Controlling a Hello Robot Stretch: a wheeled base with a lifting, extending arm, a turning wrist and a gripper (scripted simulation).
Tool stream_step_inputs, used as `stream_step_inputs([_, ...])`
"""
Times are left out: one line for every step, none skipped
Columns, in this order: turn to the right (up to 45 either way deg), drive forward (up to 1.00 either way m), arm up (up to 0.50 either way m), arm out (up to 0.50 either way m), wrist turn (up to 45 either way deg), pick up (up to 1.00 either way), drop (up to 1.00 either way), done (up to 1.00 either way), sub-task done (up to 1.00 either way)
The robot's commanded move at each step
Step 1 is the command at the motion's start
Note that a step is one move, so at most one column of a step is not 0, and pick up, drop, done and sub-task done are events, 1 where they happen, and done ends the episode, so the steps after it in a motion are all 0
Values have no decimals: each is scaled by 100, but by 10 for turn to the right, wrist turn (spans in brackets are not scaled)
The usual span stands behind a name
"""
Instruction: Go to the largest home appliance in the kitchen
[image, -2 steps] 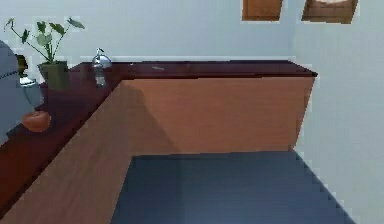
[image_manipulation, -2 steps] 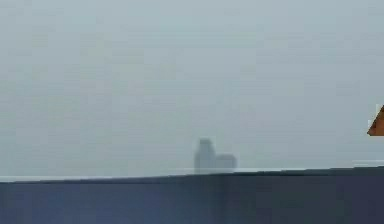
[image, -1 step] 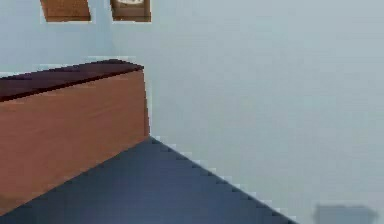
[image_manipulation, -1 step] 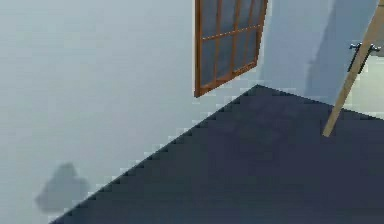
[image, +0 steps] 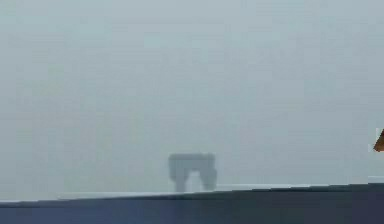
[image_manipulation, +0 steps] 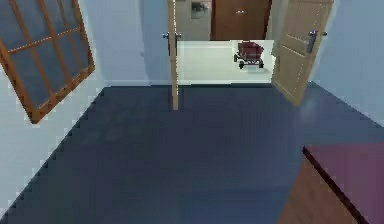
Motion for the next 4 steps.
stream_step_inputs([450, 0, 0, 0, 0, 0, 0, 0, 0])
stream_step_inputs([390, 0, 0, 0, 0, 0, 0, 0, 0])
stream_step_inputs([0, 75, 0, 0, 0, 0, 0, 0, 0])
stream_step_inputs([450, 0, 0, 0, 0, 0, 0, 0, 0])
